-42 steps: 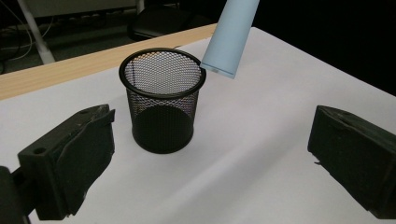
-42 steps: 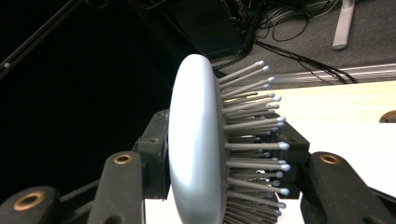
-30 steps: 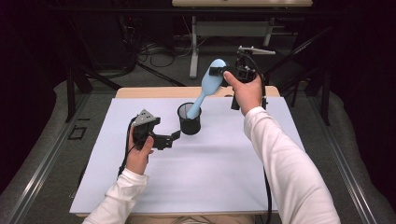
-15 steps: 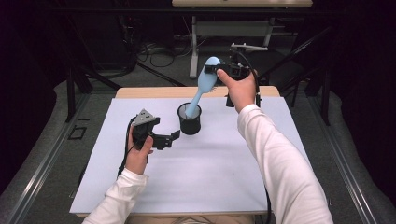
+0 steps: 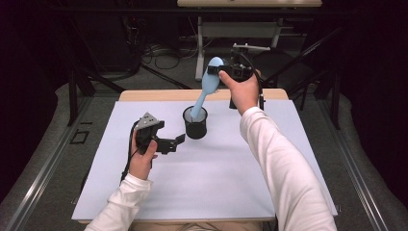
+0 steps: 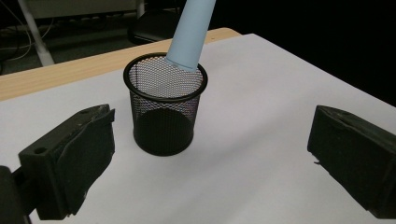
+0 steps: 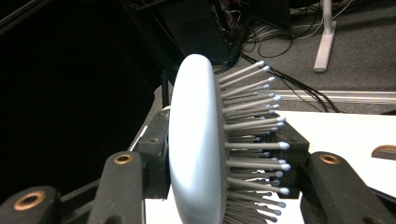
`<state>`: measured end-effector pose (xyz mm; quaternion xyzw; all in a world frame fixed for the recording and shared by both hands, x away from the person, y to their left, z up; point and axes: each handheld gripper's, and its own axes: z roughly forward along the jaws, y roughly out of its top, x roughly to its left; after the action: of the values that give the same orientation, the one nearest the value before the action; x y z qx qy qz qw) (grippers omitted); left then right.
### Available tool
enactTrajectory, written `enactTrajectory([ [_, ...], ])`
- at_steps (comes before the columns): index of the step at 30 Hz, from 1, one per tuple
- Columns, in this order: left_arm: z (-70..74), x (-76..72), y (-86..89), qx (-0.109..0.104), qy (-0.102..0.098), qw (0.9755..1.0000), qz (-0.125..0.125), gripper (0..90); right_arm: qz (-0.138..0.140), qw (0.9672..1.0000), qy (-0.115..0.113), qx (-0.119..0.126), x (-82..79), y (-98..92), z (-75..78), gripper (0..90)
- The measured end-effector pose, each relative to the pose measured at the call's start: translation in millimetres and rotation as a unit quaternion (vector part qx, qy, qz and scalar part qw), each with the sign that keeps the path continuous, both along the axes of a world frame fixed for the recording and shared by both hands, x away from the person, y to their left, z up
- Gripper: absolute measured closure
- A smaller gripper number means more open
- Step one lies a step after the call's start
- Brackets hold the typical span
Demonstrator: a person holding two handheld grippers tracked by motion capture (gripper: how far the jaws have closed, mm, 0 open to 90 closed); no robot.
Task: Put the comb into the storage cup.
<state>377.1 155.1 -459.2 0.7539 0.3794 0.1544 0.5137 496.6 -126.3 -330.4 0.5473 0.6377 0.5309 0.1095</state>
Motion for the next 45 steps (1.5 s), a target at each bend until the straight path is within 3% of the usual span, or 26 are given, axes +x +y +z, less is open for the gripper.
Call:
enactTrajectory([
  [32,-2.7,1.0,0.9,0.002,0.004,1.0,0.002,0.9,0.0,0.9985,-0.027,-0.047,3.6,20.0,-14.7,49.6],
  [45,-3.6,1.3,1.3,0.002,0.006,1.0,0.003,1.3,-0.006,0.9979,-0.037,-0.054,4.8,22.5,-23.2,49.7],
])
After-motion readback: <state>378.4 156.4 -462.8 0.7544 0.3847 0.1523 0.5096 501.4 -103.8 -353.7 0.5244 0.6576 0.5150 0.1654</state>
